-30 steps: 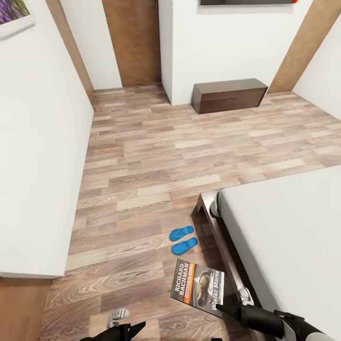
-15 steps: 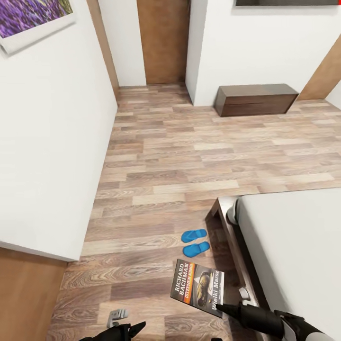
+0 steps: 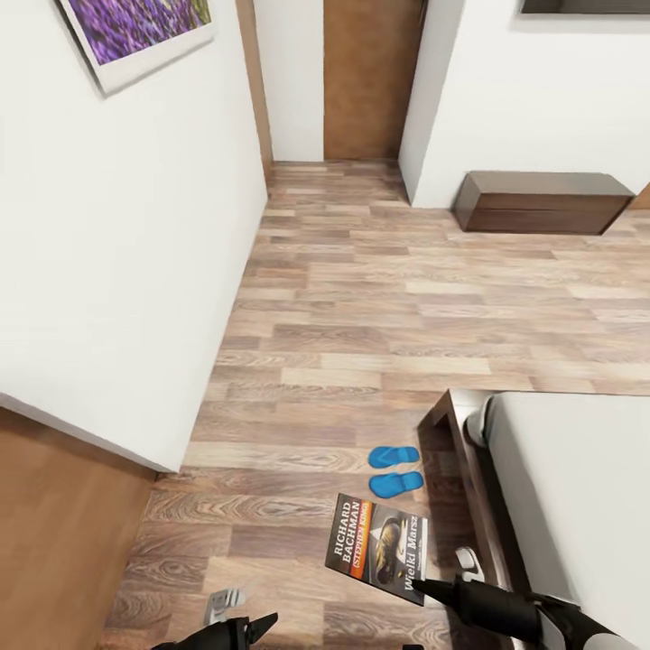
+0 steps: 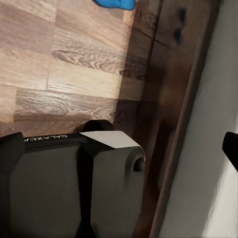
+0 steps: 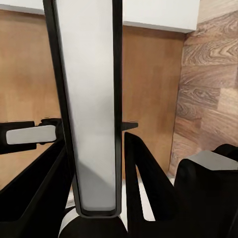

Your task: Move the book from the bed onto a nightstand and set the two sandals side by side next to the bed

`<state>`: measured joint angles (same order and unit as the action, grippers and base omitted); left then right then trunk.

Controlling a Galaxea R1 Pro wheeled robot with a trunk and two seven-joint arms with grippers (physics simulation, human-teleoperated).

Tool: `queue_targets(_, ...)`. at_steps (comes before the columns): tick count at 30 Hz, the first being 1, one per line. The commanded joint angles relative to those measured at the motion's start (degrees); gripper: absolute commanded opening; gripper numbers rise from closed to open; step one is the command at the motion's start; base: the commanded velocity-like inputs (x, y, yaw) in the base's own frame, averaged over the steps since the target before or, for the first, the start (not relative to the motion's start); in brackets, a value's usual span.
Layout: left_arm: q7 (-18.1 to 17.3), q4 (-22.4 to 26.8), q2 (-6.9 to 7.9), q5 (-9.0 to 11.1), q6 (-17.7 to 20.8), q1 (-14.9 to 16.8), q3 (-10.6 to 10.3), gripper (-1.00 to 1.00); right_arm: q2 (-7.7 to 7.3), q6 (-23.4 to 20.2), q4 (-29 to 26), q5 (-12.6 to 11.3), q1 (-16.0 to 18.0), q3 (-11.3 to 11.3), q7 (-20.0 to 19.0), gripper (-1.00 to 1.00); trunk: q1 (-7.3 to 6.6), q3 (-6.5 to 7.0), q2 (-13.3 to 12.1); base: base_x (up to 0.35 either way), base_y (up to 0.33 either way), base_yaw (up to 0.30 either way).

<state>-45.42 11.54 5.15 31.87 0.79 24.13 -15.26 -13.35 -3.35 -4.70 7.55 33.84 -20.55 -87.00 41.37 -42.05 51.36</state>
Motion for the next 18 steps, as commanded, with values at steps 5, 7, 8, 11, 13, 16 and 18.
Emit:
queue_targets(5,-0.1,0.0,0.04,0.6,0.1,0.0,-0.5,1.00,-1.05,-0.3,-0.1,0.5,0.0,-0.5,-0.2,-1.00,0.01,-0.04,0.0,0.000,0.000,0.117)
queue_targets(7,-0.1,0.0,0.04,0.6,0.1,0.0,-0.5,1.00,-1.23,-0.3,-0.1,0.5,0.0,-0.5,-0.2,-1.00,0.01,-0.04,0.0,0.000,0.000,0.032)
queue_targets(8,-0.1,0.0,0.04,0.6,0.1,0.0,-0.5,1.00,-1.30,-0.3,-0.1,0.5,0.0,-0.5,-0.2,-1.00,0.01,-0.04,0.0,0.000,0.000,0.016)
queue_targets(11,0.0,0.0,0.04,0.6,0.0,0.0,-0.5,1.00,-1.40,-0.4,-0.1,0.4,0.0,-0.6,3.5,-1.00,0.01,-0.04,0.0,0.000,0.000,0.007)
queue_targets(13,1.3,0.0,0.04,0.6,0.0,0.0,-0.5,1.00,-1.46,-0.5,-0.1,0.3,0.0,-0.6,7.4,-1.00,0.01,-0.04,0.0,0.000,0.000,0.002)
queue_targets(16,5.4,0.0,-0.02,0.6,0.0,0.0,-0.5,1.00,-1.44,-0.7,-0.1,0.3,0.0,-0.6,10.1,-1.00,0.01,-0.04,0.0,0.000,0.000,0.000)
queue_targets(18,10.4,0.0,-0.06,0.5,-0.1,0.0,-0.5,1.00,-1.44,-0.8,-0.1,0.3,0.0,-0.7,11.0,-1.00,0.01,-0.04,0.0,0.000,0.000,0.000)
